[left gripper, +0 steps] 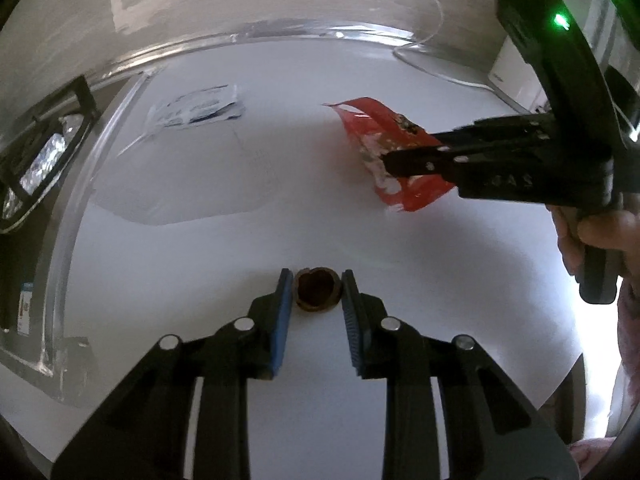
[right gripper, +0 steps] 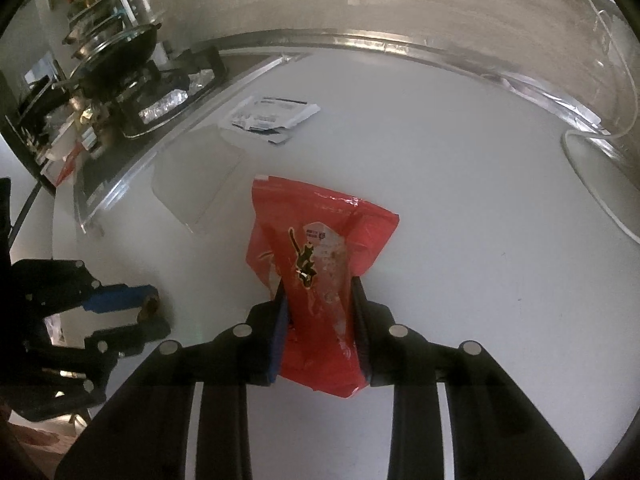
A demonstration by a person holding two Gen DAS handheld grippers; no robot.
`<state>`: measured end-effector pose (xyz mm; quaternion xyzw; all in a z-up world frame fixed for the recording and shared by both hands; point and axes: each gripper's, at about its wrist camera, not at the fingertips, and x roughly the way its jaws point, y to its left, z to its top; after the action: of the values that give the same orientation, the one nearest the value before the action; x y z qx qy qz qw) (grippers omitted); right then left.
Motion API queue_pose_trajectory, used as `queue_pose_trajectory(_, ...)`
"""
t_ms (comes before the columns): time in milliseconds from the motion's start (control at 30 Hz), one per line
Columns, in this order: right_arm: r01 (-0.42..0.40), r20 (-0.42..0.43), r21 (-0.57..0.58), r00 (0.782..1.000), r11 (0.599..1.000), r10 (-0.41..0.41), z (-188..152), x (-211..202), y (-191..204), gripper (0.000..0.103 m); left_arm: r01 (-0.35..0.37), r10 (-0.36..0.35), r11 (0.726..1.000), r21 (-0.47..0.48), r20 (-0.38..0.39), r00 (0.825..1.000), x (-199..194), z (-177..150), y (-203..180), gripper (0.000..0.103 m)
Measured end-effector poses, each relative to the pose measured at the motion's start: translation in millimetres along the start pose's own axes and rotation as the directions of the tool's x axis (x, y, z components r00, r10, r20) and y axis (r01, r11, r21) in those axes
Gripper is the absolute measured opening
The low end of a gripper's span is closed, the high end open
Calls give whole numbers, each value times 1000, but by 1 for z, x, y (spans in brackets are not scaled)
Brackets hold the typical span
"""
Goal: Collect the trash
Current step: 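Carry red wrapper and nut shell to the green basket and release both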
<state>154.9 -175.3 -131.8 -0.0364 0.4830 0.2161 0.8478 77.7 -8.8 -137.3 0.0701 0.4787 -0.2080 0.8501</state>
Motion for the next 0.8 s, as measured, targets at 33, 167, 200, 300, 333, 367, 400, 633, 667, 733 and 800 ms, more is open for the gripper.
queue_pose_trajectory(33,0,2,3,1000,1000,0,0,-1,0,29,-2,2,1000,7,3,1000,-1,-1,-2,24)
queue_pose_trajectory(167,1,14,1,1000,1000,-1,-1,-10,7,29,12,-12,1000,-11,23,1000,-18,-3,-1,24)
queue_pose_trajectory(200,1,19,-4,1000,1000,-1,-2,-14,11,29,12,-11,1000,-17,34,999,-26,-5,1,24)
queue_pose_trajectory(300,-4,35,-22,999,1000,5,-6,-31,31,29,4,-3,1000,-30,58,998,-51,-16,7,24)
queue_pose_trajectory(333,-8,37,-27,999,1000,9,-7,-35,38,29,2,0,1000,-31,64,998,-60,-22,9,24)
queue_pose_trajectory(367,-20,40,-34,999,999,21,-11,-41,51,29,-9,11,1000,-30,70,998,-71,-31,12,24)
queue_pose_trajectory(400,-32,42,-41,999,999,34,-16,-46,63,29,-23,24,999,-26,71,997,-82,-41,14,24)
queue_pose_trajectory(633,-124,-12,-99,992,987,124,-59,-58,157,29,-95,98,993,-64,32,995,-133,-125,37,24)
queue_pose_trajectory(667,-145,-29,-109,989,983,143,-68,-58,173,29,-104,106,991,-81,20,994,-139,-141,41,25)
queue_pose_trajectory(733,-179,-57,-127,983,976,173,-83,-56,199,29,-112,113,987,-115,-1,994,-146,-168,47,24)
queue_pose_trajectory(800,-217,-95,-147,974,965,205,-100,-53,226,29,-126,123,981,-148,-29,992,-148,-198,52,25)
